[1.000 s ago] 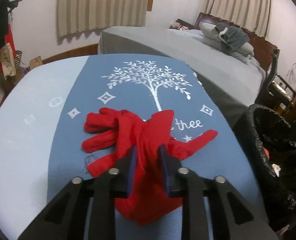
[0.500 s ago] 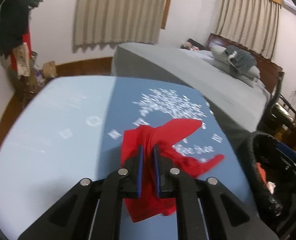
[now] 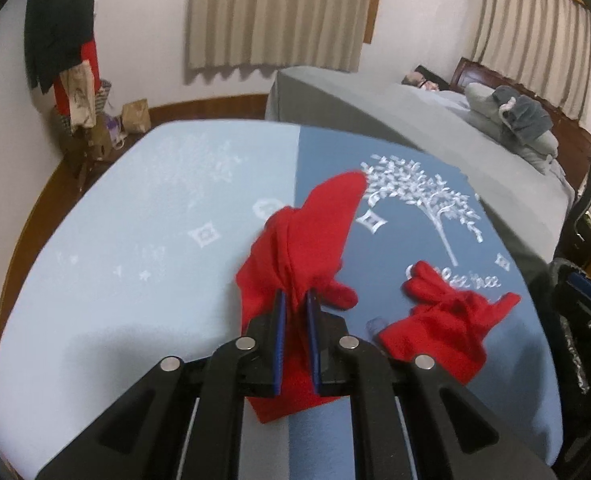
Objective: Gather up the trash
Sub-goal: 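Grasp the red cloth with the left gripper and lift it, then grasp the red glove with the right gripper while the left gripper holds the cloth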
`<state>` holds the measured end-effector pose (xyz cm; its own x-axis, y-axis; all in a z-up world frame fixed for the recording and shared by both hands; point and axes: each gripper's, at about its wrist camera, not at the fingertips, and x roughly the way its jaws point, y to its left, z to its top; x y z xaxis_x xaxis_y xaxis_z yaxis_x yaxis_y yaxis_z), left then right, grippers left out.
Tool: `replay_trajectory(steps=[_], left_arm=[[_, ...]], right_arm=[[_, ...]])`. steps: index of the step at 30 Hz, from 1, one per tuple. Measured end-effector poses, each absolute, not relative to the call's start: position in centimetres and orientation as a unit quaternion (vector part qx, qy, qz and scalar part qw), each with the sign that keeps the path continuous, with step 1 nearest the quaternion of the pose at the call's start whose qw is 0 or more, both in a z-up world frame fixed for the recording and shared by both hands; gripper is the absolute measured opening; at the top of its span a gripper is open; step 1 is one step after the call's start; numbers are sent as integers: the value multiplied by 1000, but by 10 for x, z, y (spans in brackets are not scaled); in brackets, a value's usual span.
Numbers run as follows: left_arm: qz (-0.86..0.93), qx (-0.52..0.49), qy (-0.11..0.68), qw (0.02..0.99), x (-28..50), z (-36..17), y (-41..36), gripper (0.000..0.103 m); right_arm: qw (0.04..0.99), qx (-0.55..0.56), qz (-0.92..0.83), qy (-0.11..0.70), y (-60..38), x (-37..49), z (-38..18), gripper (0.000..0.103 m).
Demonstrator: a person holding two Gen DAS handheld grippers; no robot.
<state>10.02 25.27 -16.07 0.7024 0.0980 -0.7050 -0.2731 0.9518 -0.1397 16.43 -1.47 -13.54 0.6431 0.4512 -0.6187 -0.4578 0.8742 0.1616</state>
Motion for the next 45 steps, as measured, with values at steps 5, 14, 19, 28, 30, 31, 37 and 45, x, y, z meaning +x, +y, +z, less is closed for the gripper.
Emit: replay_trajectory(steps=[5, 14, 19, 28, 30, 31, 37, 45], left_arm=[[100, -136, 373, 912, 99, -166, 259, 23], [95, -142, 353, 920, 104, -160, 263, 62], [98, -146, 353, 919, 114, -159, 267, 64], [110, -122, 375, 912, 130, -173, 270, 65], [115, -116, 390, 906, 136, -180, 273, 65], [114, -117, 393, 905, 137, -182, 274, 65], [107, -128, 390, 905, 138, -184, 278, 65], [106, -123, 402, 901, 140, -190, 286, 55]], right_arm=[[903, -9, 250, 349, -11, 165, -140, 96], [901, -14, 243, 358, -11, 170, -146, 96], [901, -19, 243, 359, -8, 172, -149, 96], [891, -29, 248, 378, 8, 182, -164, 96], [888, -28, 249, 385, 13, 184, -169, 96], [886, -28, 251, 388, 15, 184, -171, 96], [876, -34, 268, 399, 33, 182, -178, 96], [859, -61, 280, 425, 53, 183, -189, 72]])
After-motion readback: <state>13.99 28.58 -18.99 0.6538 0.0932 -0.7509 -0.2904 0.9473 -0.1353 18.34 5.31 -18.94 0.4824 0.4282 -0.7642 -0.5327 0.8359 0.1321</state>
